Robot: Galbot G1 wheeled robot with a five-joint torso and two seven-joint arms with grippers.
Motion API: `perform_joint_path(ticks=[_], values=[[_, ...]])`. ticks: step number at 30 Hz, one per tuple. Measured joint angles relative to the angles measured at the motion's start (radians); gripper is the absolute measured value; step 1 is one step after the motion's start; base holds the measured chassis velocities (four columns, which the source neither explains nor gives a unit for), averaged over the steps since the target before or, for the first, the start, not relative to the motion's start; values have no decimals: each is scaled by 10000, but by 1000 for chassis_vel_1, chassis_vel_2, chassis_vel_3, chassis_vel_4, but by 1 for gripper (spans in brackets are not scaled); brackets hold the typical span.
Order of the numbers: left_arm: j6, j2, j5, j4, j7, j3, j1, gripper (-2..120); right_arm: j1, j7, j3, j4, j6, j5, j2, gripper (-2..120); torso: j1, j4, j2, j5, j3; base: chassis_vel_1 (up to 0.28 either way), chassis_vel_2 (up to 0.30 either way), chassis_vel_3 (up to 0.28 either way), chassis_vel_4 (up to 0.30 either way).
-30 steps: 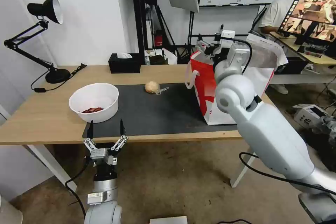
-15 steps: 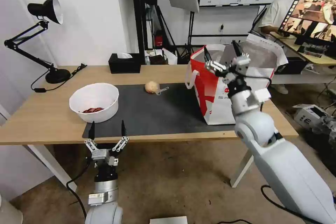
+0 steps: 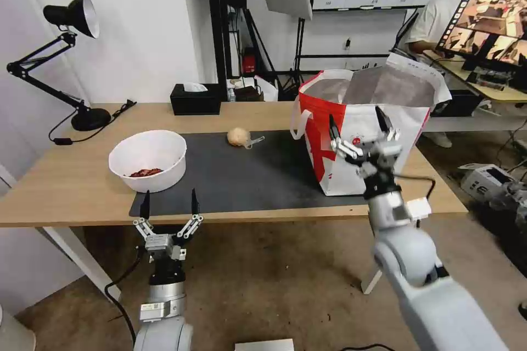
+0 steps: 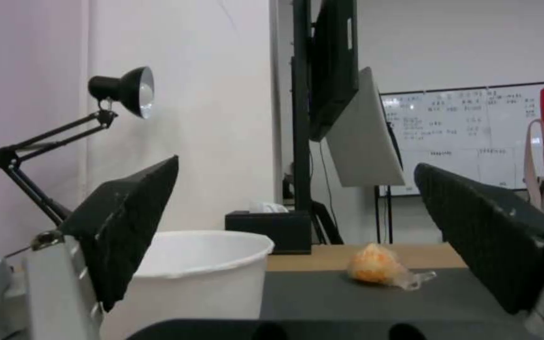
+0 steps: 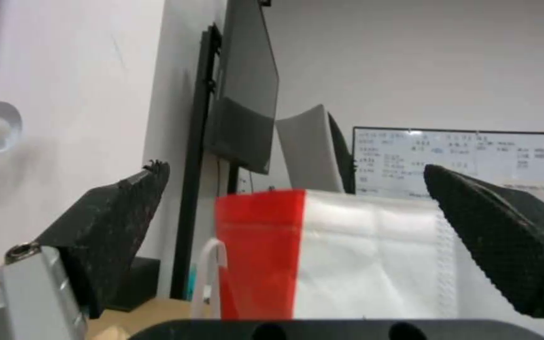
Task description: Pick up the trash from the table and place it into the takeout bag.
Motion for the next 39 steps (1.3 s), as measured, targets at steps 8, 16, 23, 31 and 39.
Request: perform_joint_path(ticks=[8, 16, 23, 31, 39], values=[[-12, 114, 1, 83, 13, -69, 1, 100, -1228, -249, 502, 84, 1052, -838, 818, 100, 0, -1, -2, 0, 0, 0, 0, 0, 0], [-12, 130, 42, 93, 23, -57, 7, 100, -1693, -244, 606, -8, 1771, -1372, 1525, 100, 1, 0, -1, -1, 0, 0, 0, 0, 0], [29, 133, 44, 76, 25, -95, -5, 100, -2123, -226, 620, -167, 2119, -1670, 2081, 100, 0, -1, -1, 0, 0, 0, 0, 0, 0], [47, 161, 25, 77, 27, -162, -8, 100, -2323, -232, 545, -354, 2279, -1904, 2436, 100, 1, -1, -1, 0, 1, 0, 0, 0, 0], [62, 174, 13, 107, 27, -185, -37, 100, -2441, -286, 456, -505, 2370, -1940, 2523, 100, 1, -1, -1, 0, 1, 0, 0, 0, 0]])
